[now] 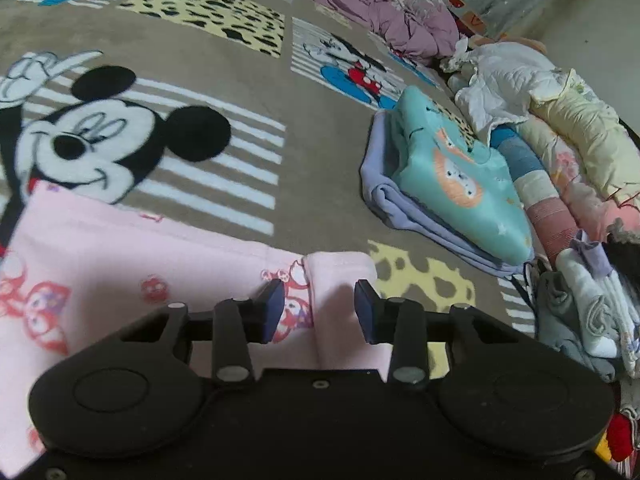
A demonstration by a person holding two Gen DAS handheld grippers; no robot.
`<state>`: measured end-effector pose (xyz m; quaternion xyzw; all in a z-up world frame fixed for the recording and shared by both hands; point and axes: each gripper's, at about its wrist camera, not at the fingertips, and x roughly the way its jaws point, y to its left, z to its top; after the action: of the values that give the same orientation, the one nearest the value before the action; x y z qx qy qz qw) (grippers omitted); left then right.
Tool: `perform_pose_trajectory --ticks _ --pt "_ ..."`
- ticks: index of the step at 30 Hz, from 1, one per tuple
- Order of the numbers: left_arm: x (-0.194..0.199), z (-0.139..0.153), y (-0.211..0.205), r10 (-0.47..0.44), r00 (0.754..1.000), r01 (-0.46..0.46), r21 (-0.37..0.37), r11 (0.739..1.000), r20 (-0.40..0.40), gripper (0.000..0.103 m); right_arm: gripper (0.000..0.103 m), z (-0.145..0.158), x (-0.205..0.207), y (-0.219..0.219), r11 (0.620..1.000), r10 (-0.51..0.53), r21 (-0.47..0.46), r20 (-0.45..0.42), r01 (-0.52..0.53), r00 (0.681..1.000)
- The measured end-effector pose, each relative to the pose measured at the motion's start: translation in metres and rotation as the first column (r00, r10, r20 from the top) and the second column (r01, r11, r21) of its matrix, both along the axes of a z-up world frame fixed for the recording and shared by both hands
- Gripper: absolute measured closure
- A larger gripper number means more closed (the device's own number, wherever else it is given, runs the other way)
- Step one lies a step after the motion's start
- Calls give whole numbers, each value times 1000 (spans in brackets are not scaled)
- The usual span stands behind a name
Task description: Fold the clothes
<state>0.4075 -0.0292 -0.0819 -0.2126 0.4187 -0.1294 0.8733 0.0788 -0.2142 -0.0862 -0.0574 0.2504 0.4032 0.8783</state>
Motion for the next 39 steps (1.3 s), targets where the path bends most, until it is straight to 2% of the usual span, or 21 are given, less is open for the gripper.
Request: perform_pose_trajectory --ticks 3,6,12,15,20,24,25,29,35,39 --pt "5 -5 -3 -7 1000 7 -2 1000 11 72 38 0 2 -2 1000 2 13 -13 -1 1000" --pt "9 -8 -7 -23 1000 23 1 1000 20 102 37 0 3 -2 1000 4 19 -24 -4 1000" --pt "-2 31 -14 -71 987 53 119 991 148 102 33 -1 4 -1 1000 23 19 -41 -22 999" --pt "6 19 -21 -97 990 74 211 975 101 102 32 -2 3 0 1000 31 8 -42 -31 999" --pt "15 -5 -22 -103 992 83 237 968 73 102 32 -2 2 2 999 37 -4 -43 -37 998" --pt "13 1 -21 -105 991 79 264 961 88 95 31 0 2 -2 999 44 14 -48 -44 998" --pt "7 9 -19 -86 989 49 280 959 119 93 31 1 2 -3 999 48 23 -50 -47 998" --pt "-22 36 -11 -105 977 47 292 955 185 93 32 2 0 -4 998 56 25 -39 -55 998" --pt "-119 50 12 -143 969 78 299 951 201 82 33 11 0 -16 996 43 84 -33 -41 999" --pt "-183 53 67 8 980 -61 261 963 199 77 33 12 -4 -17 997 39 71 -19 -37 999"
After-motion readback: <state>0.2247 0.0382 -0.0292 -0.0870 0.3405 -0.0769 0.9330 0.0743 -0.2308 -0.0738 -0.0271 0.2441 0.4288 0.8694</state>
